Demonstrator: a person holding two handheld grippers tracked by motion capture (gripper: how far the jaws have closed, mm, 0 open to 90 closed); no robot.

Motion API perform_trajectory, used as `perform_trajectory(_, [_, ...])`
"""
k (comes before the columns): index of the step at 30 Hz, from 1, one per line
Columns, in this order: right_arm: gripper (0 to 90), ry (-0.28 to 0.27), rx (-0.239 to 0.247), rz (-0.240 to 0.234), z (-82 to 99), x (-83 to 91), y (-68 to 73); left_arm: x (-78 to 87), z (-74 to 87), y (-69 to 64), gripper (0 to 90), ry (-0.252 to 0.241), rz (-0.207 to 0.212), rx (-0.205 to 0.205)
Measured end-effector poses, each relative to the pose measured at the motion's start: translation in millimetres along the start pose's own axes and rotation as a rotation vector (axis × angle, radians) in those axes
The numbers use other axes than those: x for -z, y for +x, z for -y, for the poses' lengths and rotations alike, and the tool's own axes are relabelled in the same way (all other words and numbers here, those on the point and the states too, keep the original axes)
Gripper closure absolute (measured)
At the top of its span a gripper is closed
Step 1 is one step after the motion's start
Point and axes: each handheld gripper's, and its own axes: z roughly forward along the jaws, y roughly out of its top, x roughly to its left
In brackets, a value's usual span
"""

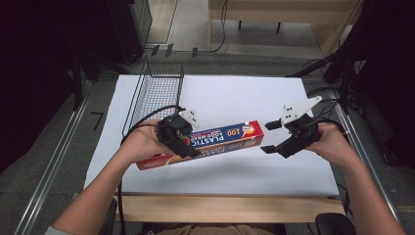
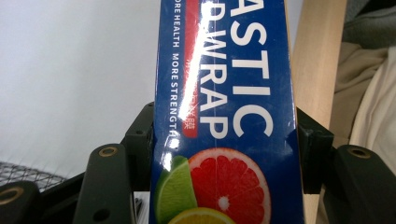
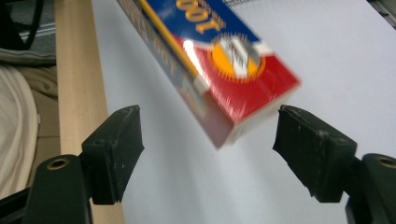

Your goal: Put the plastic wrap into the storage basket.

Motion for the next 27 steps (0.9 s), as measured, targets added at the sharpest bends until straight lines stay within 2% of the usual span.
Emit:
perform_trajectory(5, [24.7, -0.005, -0.022, 0.011, 10.4, -0.7, -0.8, 6.2, 1.6, 6.7, 40.7, -0.014, -0.018, 0.051])
perform_trajectory(6, [24.8, 0.001, -0.031, 0.023, 14.9, -3.2, -0.8, 7.7, 1.8, 7.6, 40.7, -0.011, -0.032, 0.050])
perform_trajectory(7, [24.8, 0.005, -0.031, 0.030, 17.2, -5.3, -1.0, 9.6, 2.7, 10.5, 40.7, -0.020, -0.042, 0.078])
perform_trajectory(8, [24.8, 0.007, -0.036, 0.038, 19.5, -7.9, -1.1, 9.6, 2.7, 10.5, 40.7, -0.020, -0.042, 0.078])
perform_trajectory(10, [24.9, 0.010, -0.039, 0.043, 21.1, -10.1, -1.2, 11.3, 3.4, 14.0, 40.7, -0.022, -0.051, 0.105])
perform_trajectory(12, [25.9, 0.022, -0.046, 0.050, 26.3, -19.9, -0.4, 12.7, 4.9, 18.2, 40.7, -0.033, -0.066, 0.134])
perform_trajectory(16, [26.0, 0.030, -0.044, 0.048, 29.7, -29.6, 1.8, 15.6, 6.6, 24.3, 40.7, -0.038, -0.089, 0.160])
perform_trajectory(22, [26.0, 0.066, -0.048, 0.053, 35.6, -50.0, 2.4, 20.5, 9.4, 35.7, 40.8, -0.049, -0.100, 0.220])
perform_trajectory(27, [26.0, 0.078, -0.062, 0.053, 39.4, -61.3, 2.8, 23.3, 10.7, 42.9, 40.7, -0.039, -0.120, 0.246])
